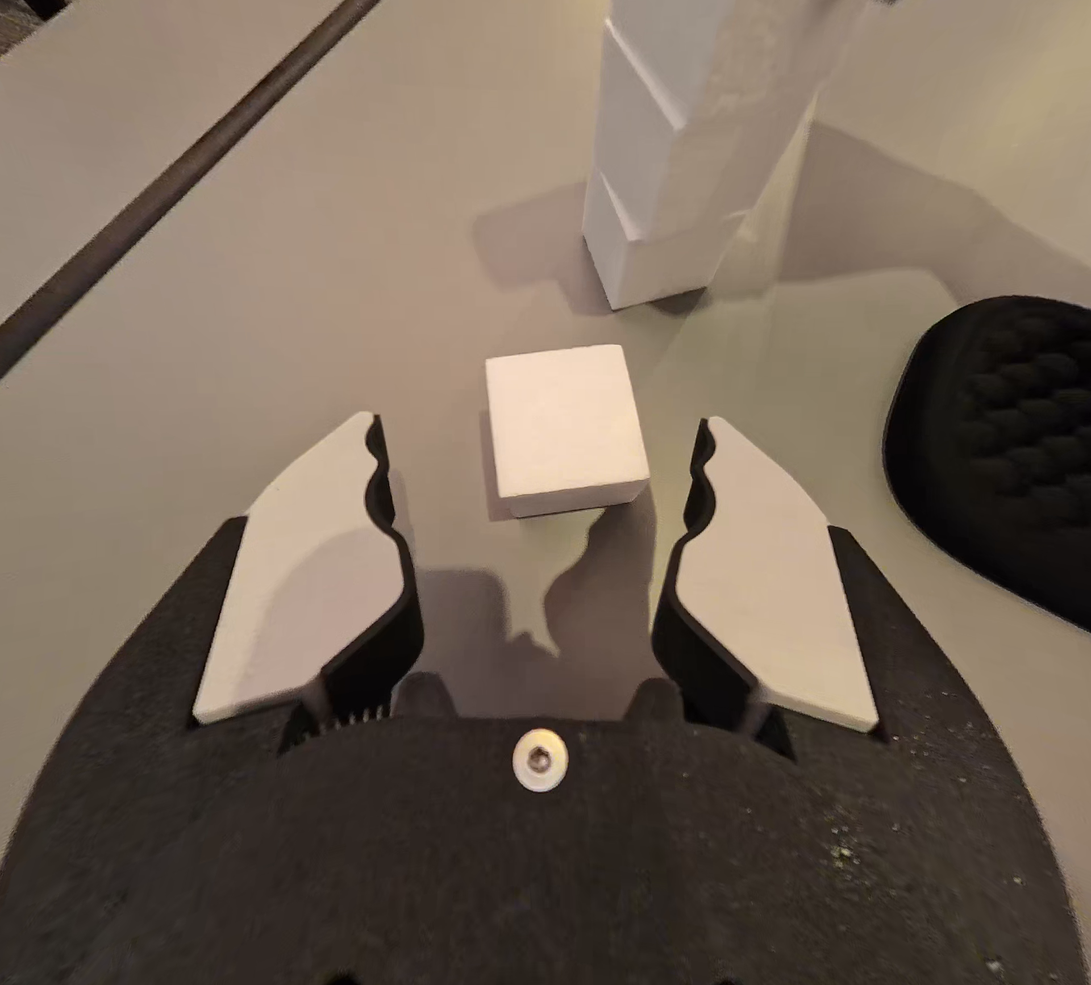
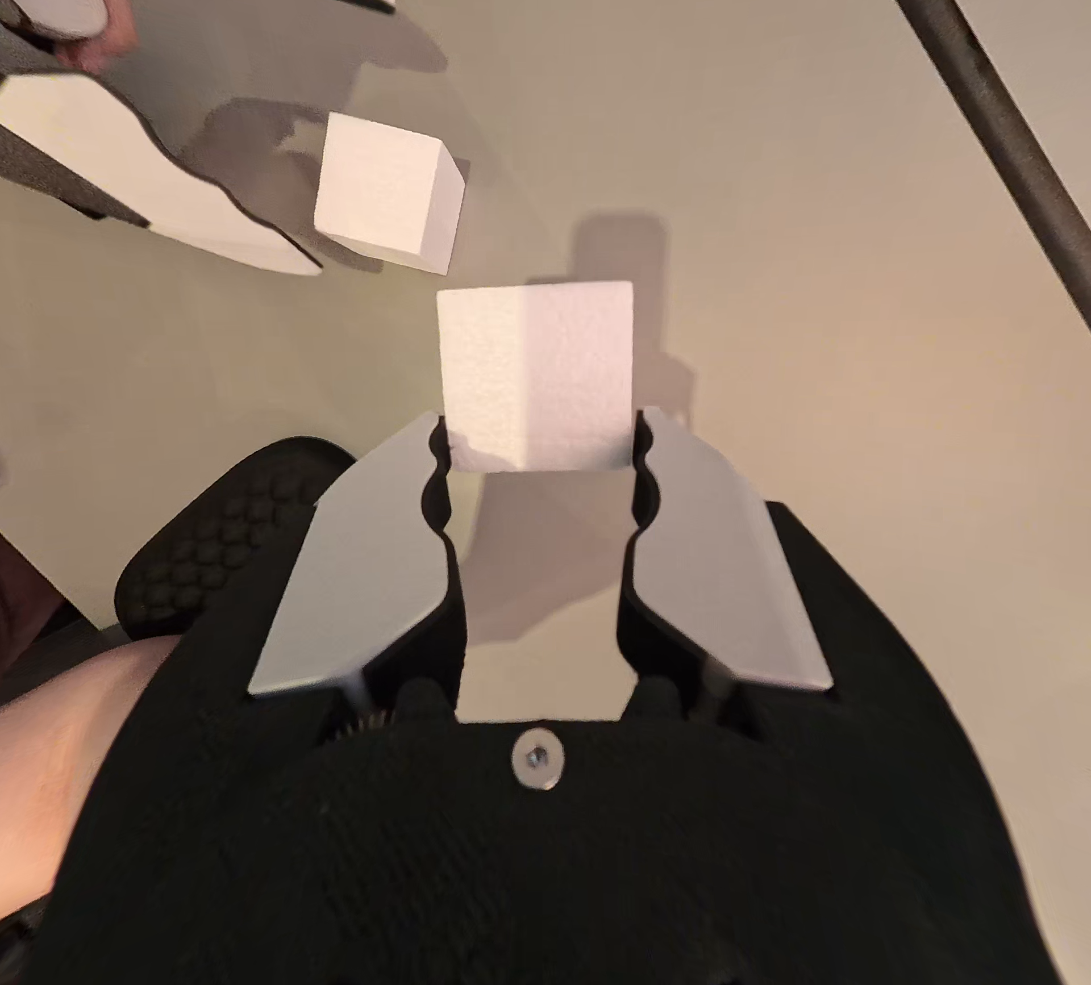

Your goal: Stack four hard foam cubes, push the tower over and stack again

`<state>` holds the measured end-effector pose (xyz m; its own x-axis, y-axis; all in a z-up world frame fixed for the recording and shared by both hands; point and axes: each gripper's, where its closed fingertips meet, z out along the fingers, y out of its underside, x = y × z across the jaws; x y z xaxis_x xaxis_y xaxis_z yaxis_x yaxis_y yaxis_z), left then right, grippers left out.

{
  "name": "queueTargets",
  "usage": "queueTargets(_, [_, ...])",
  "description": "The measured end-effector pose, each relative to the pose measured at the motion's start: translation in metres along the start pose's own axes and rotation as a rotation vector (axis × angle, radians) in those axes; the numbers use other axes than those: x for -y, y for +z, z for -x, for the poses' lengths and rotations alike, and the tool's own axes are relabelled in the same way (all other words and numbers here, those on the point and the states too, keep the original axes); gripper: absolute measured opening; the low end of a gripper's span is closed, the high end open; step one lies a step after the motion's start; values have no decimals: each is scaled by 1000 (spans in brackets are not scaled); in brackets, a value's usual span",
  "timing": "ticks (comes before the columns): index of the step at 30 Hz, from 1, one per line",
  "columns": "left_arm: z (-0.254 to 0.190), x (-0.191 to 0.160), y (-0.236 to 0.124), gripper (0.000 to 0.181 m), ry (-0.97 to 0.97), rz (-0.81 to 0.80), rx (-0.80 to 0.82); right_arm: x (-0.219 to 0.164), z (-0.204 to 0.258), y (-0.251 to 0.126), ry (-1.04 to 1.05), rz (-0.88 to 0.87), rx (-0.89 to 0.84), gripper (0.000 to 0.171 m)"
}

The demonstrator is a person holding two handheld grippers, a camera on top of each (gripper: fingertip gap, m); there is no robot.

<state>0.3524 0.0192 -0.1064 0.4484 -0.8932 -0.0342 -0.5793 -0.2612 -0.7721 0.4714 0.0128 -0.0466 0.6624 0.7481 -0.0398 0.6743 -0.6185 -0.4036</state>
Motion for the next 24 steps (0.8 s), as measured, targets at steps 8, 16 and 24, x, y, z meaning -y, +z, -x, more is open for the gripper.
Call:
queueTargets(8, [-2, -25, 19, 67, 89, 52, 89, 0, -5, -25, -13, -169, -23, 76])
queueTargets(16, [-1, 2, -4, 60, 174, -56, 3, -15, -26, -67, 62, -421, -62, 72])
queueTargets(24, [-15, 152, -73, 60, 534, -339, -328, -36, -60, -87, 210, -580, -104, 68])
